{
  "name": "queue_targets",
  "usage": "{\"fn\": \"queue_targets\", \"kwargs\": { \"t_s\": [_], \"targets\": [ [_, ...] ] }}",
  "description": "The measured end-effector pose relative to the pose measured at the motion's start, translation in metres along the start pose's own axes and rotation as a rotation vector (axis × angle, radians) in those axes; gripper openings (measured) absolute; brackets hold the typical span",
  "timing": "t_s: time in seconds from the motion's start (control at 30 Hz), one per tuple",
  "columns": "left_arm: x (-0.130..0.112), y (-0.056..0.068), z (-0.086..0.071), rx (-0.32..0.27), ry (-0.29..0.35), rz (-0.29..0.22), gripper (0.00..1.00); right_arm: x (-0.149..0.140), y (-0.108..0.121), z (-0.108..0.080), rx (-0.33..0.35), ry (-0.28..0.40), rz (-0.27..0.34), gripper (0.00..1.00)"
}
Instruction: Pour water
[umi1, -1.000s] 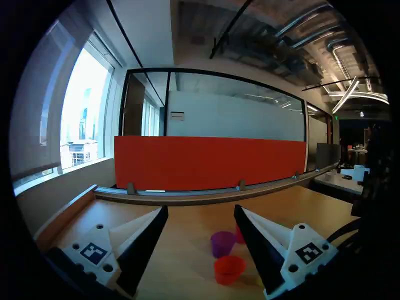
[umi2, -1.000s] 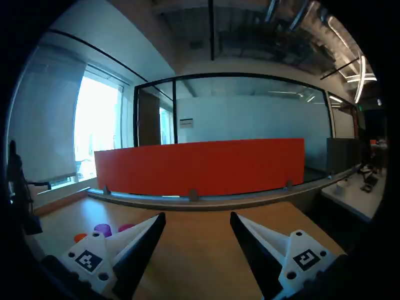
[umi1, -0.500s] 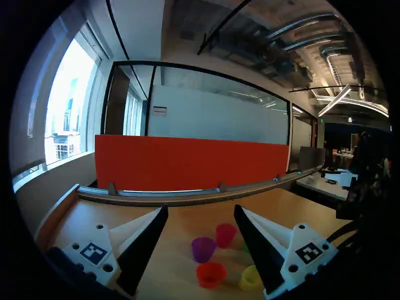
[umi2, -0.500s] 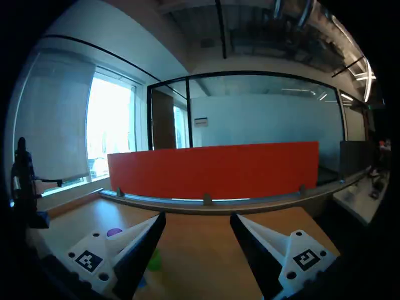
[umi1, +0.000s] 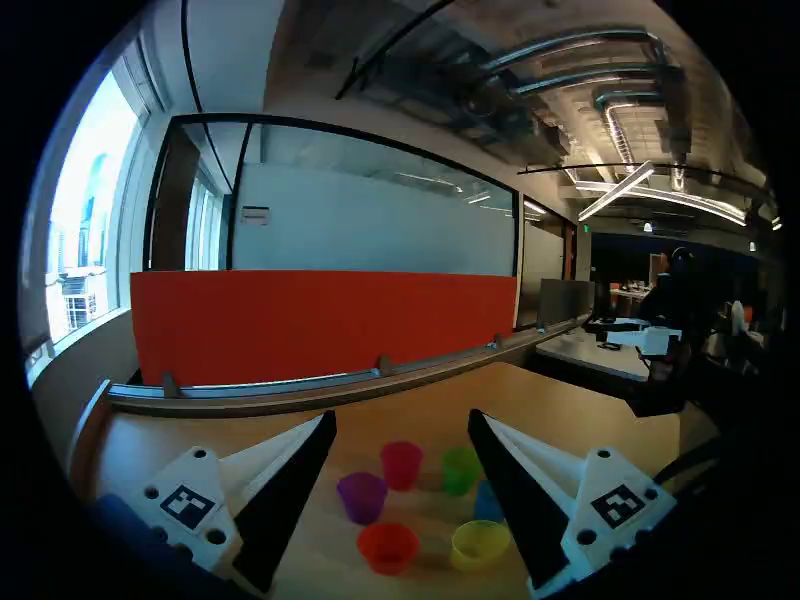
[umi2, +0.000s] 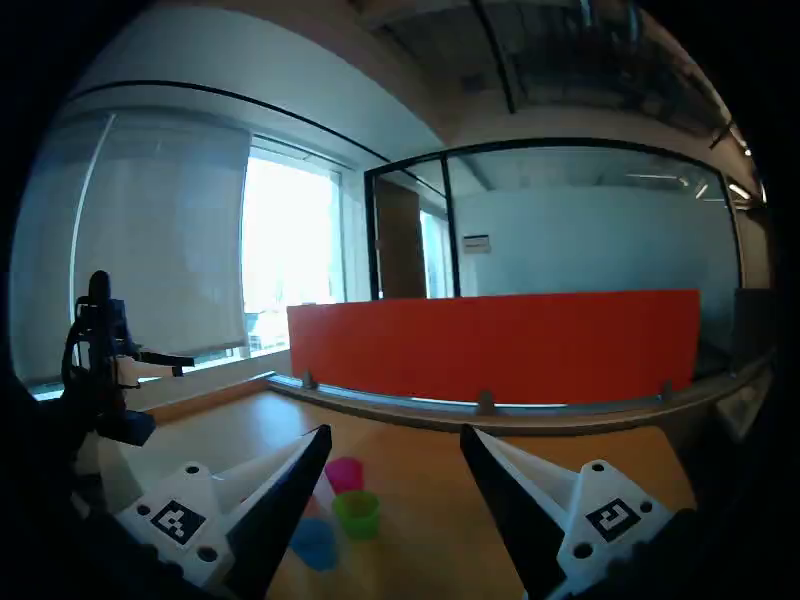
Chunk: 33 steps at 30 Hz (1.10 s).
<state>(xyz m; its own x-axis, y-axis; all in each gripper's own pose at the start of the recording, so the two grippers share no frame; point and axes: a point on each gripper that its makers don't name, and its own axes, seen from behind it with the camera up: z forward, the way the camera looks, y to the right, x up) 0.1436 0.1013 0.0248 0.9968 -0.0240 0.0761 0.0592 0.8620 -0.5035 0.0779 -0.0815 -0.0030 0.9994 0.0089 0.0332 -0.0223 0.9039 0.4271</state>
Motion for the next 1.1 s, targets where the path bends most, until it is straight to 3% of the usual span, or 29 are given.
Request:
{"fn": "queue_targets", "kwargs": {
  "t_s": [0.27, 0.47, 0.87, 1.1],
  "targets": [
    [0.005, 0.013, 0.003, -0.088, 0.008, 0.002, 0.98, 0.005, -0.019, 0.002, 0.088, -0.010, -0.042, 0.99],
    [0.001, 0.015, 0.006, -0.126, -0.001, 0.009, 0.98, 0.001, -0.028, 0.005, 0.139, -0.029, -0.056, 0.99],
    [-0.017, 0.023, 0.014, -0.194, -0.082, 0.080, 0.98, -0.030, -0.046, 0.011, 0.248, -0.148, -0.098, 0.99],
    [-0.027, 0.026, 0.019, -0.221, -0.108, 0.098, 0.98, -0.041, -0.047, 0.013, 0.270, -0.184, -0.131, 0.99]
  ]
}}
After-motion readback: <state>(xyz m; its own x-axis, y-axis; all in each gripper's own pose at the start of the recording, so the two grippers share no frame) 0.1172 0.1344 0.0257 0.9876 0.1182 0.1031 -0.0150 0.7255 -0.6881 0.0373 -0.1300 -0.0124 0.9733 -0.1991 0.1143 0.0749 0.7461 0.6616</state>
